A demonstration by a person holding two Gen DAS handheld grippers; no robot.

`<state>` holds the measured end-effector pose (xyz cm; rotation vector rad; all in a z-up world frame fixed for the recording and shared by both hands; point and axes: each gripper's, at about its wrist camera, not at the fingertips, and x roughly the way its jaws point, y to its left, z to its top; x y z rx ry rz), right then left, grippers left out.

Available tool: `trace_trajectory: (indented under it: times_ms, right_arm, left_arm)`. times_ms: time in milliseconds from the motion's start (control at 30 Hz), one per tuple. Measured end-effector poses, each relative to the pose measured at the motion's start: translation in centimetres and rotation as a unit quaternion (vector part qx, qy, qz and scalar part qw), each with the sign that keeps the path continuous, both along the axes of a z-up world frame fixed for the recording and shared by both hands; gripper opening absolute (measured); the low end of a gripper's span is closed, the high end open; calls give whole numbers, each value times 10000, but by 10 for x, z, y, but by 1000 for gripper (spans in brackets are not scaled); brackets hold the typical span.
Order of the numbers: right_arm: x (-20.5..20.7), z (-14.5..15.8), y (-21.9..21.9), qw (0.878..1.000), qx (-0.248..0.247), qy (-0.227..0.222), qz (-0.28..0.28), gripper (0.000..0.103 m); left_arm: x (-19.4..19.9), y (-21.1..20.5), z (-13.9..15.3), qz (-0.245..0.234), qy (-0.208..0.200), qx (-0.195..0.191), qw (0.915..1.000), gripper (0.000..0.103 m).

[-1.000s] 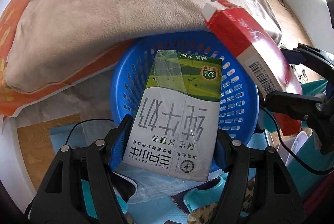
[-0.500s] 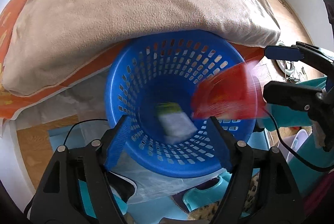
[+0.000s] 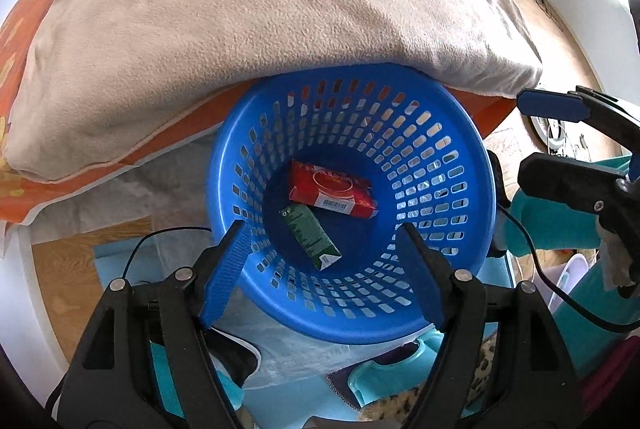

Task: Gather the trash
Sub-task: 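Raise both tools from the basket back toward the blanket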

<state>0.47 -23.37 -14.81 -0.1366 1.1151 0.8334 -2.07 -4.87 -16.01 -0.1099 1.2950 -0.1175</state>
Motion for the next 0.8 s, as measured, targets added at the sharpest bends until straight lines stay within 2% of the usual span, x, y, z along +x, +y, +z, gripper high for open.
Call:
trace_trajectory:
  times_ms: [367, 800]
  right_arm:
    - [6, 15, -3, 9994, 114, -218, -238, 87]
    - [33, 35, -17, 9956, 379, -387, -759, 90]
  left_arm:
    - [8, 7, 17, 153, -278, -79, 9995, 77]
    - [35, 40, 57, 618, -833, -143, 9945, 77]
